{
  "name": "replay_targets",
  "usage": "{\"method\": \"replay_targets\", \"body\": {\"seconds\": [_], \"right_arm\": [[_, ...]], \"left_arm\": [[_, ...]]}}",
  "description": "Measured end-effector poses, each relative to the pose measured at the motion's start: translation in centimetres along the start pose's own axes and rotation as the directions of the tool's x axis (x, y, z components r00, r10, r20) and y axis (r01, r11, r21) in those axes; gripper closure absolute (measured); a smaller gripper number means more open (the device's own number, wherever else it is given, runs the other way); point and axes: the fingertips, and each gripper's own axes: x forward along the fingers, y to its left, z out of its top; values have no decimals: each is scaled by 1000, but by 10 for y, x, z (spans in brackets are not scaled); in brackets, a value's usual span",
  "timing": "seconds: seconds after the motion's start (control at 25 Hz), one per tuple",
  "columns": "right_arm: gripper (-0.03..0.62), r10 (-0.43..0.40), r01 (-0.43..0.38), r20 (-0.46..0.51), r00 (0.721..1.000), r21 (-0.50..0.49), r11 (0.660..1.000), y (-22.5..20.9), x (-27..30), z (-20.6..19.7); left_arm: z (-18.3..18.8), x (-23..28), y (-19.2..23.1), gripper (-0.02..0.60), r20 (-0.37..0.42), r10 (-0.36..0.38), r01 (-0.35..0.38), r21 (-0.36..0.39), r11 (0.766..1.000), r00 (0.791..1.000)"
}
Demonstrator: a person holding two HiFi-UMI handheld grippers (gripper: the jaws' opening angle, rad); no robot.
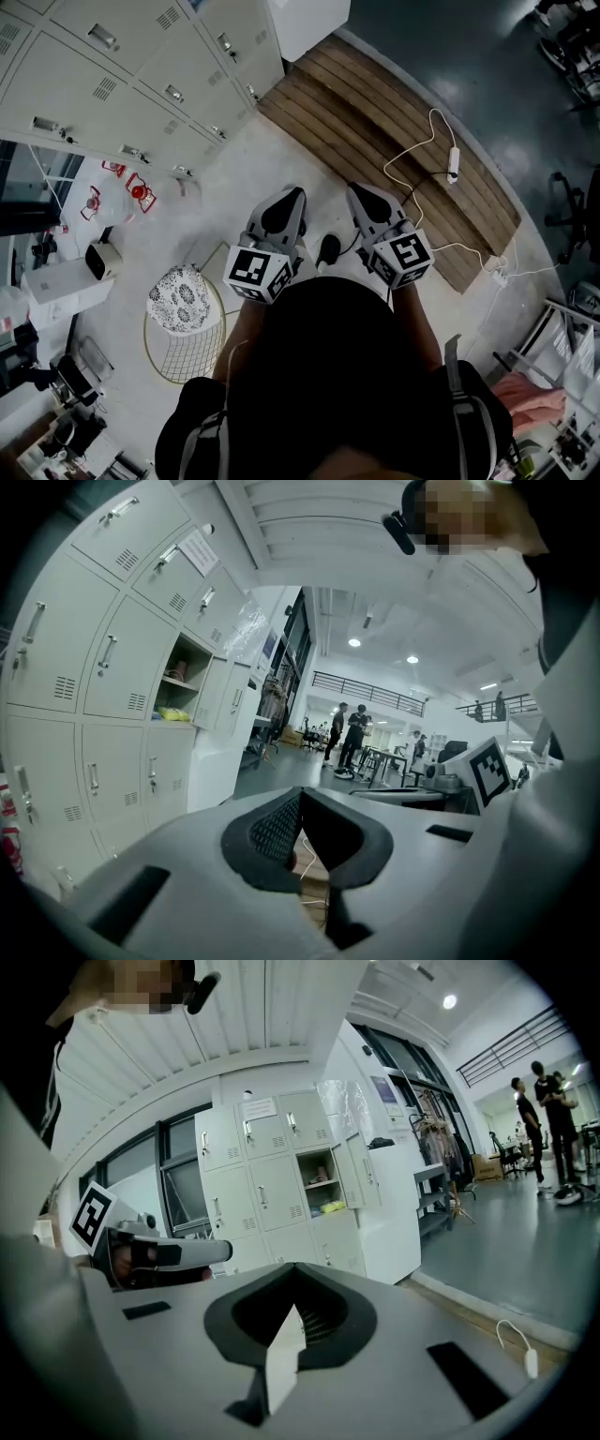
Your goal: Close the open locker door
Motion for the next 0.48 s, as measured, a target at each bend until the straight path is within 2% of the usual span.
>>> {"method": "replay_targets", "body": {"seconds": [0.16, 0.32, 0.48], "right_arm": [[589, -22, 21, -7, 1000, -10, 1000, -8, 24, 5], [589, -39, 39, -3, 999, -24, 999, -20, 58, 26], [589, -19, 20, 6, 1000, -59, 998, -25, 99, 52]], "left_arm": [[6, 18, 24, 565, 7, -20, 20, -11, 1000, 1000], [29, 39, 51, 565, 42, -44, 44, -17, 999, 998], [50, 65, 88, 565, 21, -45, 46, -23, 999, 999]]}}
